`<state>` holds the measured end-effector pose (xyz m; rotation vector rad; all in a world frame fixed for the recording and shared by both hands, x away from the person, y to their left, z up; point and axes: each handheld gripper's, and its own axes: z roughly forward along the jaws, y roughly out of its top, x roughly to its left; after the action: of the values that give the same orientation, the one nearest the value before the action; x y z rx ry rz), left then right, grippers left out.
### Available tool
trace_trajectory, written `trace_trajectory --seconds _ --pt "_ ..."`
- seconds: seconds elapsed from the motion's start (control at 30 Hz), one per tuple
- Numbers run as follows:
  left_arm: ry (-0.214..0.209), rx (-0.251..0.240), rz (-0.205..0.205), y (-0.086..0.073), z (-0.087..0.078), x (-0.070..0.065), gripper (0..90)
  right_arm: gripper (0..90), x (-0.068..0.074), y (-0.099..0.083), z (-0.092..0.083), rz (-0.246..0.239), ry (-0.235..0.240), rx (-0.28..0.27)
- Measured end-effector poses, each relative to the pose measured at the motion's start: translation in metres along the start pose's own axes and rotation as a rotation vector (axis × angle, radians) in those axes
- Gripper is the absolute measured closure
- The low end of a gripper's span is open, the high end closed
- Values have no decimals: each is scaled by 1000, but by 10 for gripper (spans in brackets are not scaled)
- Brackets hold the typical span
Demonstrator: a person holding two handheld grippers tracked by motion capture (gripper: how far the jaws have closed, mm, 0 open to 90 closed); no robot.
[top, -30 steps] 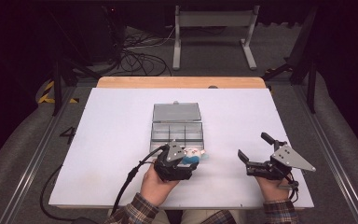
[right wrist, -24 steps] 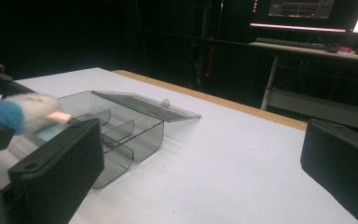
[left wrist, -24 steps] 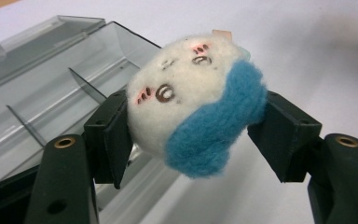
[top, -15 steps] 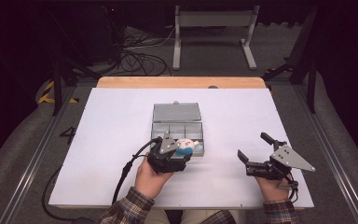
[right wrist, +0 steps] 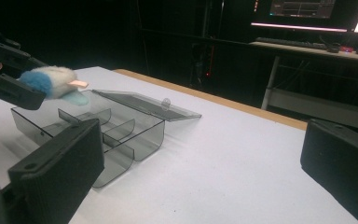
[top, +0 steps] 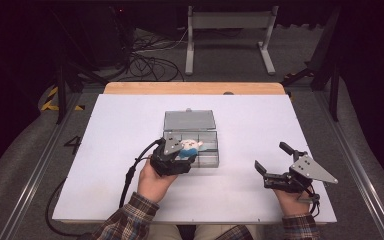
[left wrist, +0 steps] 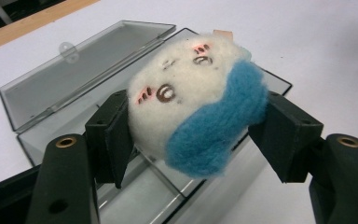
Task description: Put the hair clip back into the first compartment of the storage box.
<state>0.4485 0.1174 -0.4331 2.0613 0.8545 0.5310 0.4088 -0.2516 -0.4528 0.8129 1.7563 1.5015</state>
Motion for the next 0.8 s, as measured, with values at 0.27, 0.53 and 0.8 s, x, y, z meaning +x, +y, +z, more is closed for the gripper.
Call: trace_trajectory --seconds 0.27,0.53,0.8 --pt "9 -24 9 3 -2 10 339 4 0 0 1 2 6 -1" --pt "36 -15 -4 3 0 22 339 4 1 0 1 -3 4 5" --pt "61 2 -4 1 5 31 339 4 1 -1 2 -8 5 3"
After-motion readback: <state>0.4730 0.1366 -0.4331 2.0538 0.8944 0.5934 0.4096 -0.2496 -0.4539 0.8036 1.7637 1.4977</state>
